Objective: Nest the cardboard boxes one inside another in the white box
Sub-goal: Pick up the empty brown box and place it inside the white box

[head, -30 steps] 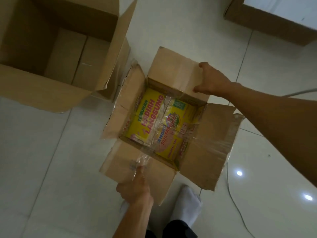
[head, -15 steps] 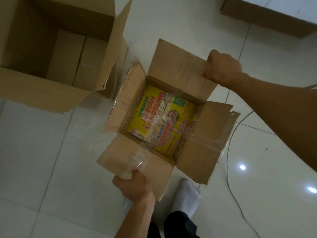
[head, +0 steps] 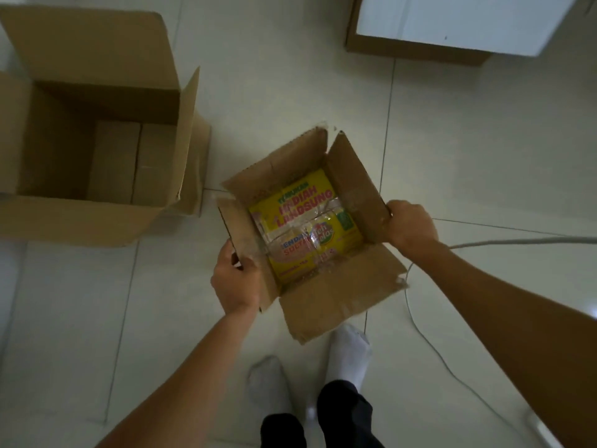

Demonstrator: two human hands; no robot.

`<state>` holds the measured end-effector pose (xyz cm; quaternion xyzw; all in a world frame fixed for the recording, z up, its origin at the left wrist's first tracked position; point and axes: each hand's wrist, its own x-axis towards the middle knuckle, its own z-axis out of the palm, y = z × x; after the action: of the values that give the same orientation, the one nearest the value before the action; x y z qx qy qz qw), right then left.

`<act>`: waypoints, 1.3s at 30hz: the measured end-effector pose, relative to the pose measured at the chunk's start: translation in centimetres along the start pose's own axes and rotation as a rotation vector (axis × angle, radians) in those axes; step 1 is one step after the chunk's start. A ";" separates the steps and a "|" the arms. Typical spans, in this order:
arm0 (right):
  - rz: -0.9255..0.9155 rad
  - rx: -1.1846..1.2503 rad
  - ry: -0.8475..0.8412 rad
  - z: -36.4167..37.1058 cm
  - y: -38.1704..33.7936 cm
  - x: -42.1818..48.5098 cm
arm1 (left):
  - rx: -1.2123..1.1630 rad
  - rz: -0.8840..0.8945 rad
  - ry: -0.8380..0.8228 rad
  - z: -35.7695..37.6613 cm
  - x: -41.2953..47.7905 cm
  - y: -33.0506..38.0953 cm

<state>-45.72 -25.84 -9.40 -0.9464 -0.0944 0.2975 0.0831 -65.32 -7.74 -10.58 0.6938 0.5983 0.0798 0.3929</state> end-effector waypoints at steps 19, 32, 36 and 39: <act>0.316 0.309 -0.192 3.1 4.0 -7.0 | 0.202 0.480 -0.200 0.1 3.5 1.7; 0.372 0.368 -0.260 3.0 4.0 -7.8 | 0.219 0.391 -0.159 0.0 4.9 1.1; 0.398 0.337 -0.261 2.8 4.0 -8.2 | 0.198 0.409 -0.175 -0.3 4.9 1.3; 0.416 0.332 -0.287 2.5 3.9 -8.8 | 0.179 0.409 -0.223 -0.7 5.0 2.0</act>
<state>-53.74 -31.42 -7.43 -0.8671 0.1407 0.4504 0.1596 -62.85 -2.89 -10.61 0.8370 0.4030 0.0274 0.3692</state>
